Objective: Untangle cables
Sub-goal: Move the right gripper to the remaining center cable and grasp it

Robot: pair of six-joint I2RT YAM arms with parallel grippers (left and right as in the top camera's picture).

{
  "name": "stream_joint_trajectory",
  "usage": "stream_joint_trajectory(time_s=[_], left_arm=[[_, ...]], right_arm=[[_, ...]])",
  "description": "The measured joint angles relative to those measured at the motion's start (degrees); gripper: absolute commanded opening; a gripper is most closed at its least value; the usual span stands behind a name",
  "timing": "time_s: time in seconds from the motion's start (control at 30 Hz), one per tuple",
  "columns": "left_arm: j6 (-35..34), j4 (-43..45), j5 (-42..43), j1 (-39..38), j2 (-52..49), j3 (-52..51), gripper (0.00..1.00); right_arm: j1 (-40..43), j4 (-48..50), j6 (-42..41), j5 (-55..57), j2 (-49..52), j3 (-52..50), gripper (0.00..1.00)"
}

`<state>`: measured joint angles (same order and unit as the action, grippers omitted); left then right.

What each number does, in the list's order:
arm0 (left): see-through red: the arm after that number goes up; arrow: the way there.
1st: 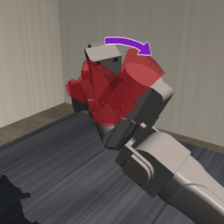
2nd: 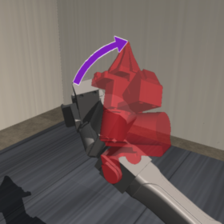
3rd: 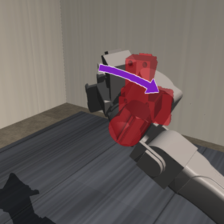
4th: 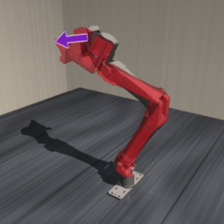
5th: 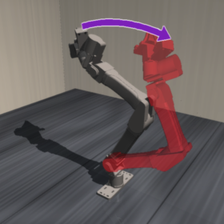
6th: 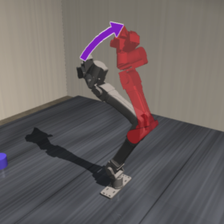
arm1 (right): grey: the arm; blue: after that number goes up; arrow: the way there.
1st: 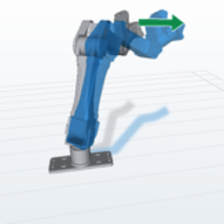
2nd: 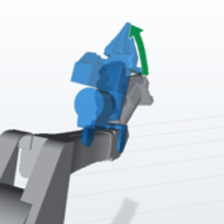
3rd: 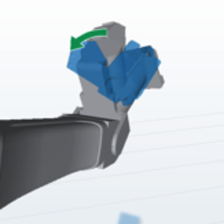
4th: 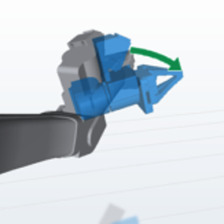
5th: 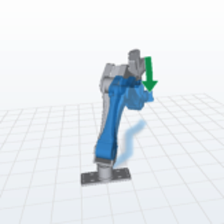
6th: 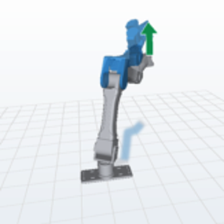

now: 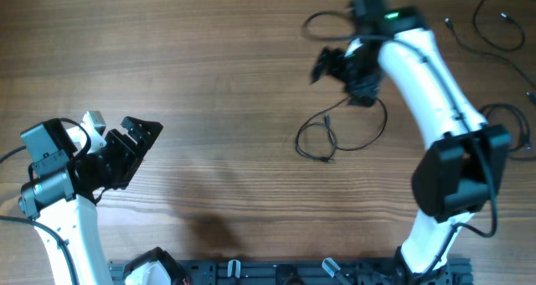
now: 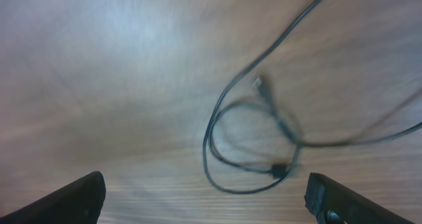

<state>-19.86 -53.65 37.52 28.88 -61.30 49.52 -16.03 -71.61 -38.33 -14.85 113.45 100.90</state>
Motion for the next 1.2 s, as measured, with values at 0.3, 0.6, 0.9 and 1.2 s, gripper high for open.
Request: stream_joint_trajectory(time_s=[0.3, 0.6, 0.9, 1.2], left_arm=[[0.02, 0.02, 0.00, 0.02, 0.00, 0.00, 1.00], [0.02, -0.04, 0.00, 0.02, 0.00, 0.00, 1.00], [0.02, 0.00, 0.00, 0.02, 0.00, 0.00, 1.00], [0.02, 0.00, 0.00, 0.00, 0.00, 0.00, 1.00]], right_arm=[[-11.72, 2.32, 2.56, 14.12, 0.00, -6.73, 1.00], [-11.80, 14.32, 15.67, 17.90, 0.02, -22.23, 0.99], [-11.80, 21.84, 20.74, 17.62, 0.02, -27.82, 0.66], [-11.80, 27.65, 21.70, 16.61, -1.36, -30.71, 0.04]])
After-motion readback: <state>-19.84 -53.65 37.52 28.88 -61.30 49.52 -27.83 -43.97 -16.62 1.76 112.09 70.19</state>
